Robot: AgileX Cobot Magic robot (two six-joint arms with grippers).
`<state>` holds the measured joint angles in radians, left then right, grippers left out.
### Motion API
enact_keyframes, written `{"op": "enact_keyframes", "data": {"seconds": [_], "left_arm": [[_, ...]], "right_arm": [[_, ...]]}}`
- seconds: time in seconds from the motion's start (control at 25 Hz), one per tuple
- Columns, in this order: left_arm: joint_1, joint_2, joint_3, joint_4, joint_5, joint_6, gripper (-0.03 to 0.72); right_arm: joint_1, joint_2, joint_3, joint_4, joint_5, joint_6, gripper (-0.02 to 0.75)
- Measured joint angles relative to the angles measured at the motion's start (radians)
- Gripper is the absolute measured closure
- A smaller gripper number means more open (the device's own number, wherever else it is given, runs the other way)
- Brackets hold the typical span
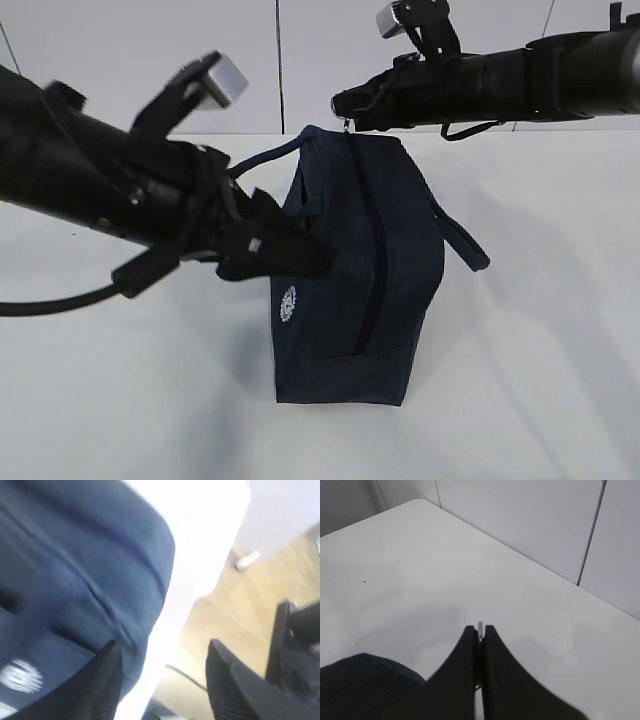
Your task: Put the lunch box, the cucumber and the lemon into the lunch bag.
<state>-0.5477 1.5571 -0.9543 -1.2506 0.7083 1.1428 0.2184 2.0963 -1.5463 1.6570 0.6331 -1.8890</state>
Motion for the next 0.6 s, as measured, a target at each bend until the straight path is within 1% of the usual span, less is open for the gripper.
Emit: {"op": "enact_keyframes", "data": {"seconds": [0.16, 0.24, 0.28, 0.4, 0.48, 0.6], "left_arm": [[0.065, -0.087, -0.007, 0.006, -0.022, -0.019, 0.326], [0.1, -0.108, -0.042, 0.03, -0.022, -0.062, 0.334], [0.108, -0.11, -0.065, 0.061, -0.022, -0.099, 0.335], [0.121, -0.11, -0.171, 0.227, -0.013, -0.248, 0.338], [0.123, -0.096, -0.259, 0.361, 0.023, -0.373, 0.34], [0.123, -0.05, -0.385, 0.527, 0.111, -0.54, 0.34]], "right_arm": [[0.0, 0.0, 0.0, -0.002, 0.002, 0.001, 0.737], [0.0, 0.0, 0.0, -0.002, 0.004, 0.003, 0.737], [0.0, 0.0, 0.0, -0.004, 0.005, 0.007, 0.737], [0.0, 0.0, 0.0, -0.004, 0.005, 0.009, 0.737], [0.0, 0.0, 0.0, -0.004, 0.005, 0.011, 0.737], [0.0, 0.0, 0.0, -0.004, 0.01, 0.012, 0.737]]}}
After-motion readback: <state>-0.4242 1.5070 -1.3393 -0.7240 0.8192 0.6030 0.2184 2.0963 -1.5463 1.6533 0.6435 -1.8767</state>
